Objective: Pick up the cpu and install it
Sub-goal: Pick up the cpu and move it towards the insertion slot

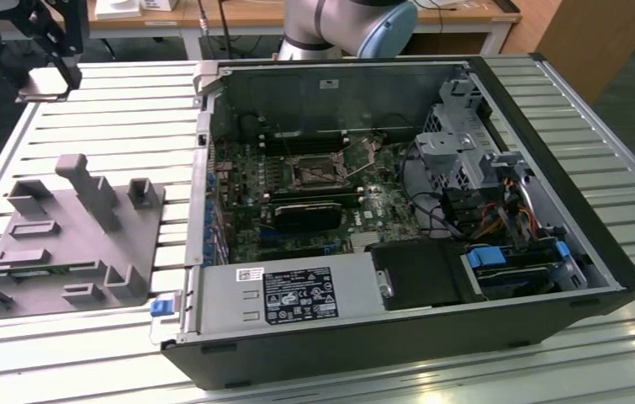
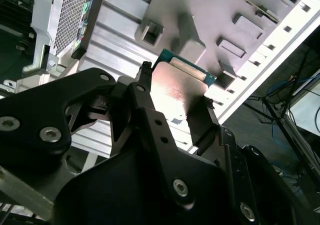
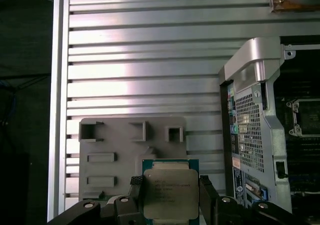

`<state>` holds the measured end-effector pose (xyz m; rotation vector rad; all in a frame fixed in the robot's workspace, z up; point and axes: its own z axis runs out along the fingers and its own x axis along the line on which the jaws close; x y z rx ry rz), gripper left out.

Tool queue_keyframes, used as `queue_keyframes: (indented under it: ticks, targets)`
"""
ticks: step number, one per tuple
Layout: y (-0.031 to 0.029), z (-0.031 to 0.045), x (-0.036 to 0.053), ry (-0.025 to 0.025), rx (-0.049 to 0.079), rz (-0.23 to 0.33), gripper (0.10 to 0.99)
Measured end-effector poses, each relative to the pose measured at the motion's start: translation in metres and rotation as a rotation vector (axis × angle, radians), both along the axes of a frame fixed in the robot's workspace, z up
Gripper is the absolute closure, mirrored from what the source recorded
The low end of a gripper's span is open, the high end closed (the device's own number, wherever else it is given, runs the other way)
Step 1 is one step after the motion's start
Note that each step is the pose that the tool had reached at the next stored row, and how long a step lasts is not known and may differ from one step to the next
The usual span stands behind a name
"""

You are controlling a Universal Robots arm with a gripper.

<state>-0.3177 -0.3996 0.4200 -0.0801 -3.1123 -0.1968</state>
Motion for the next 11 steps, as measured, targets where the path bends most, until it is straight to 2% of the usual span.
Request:
queue_keyframes:
  ticks: [11]
  targets:
    - [0.0052, -0.0011, 0.0113, 0.0001, 0.0, 0.0, 0.549]
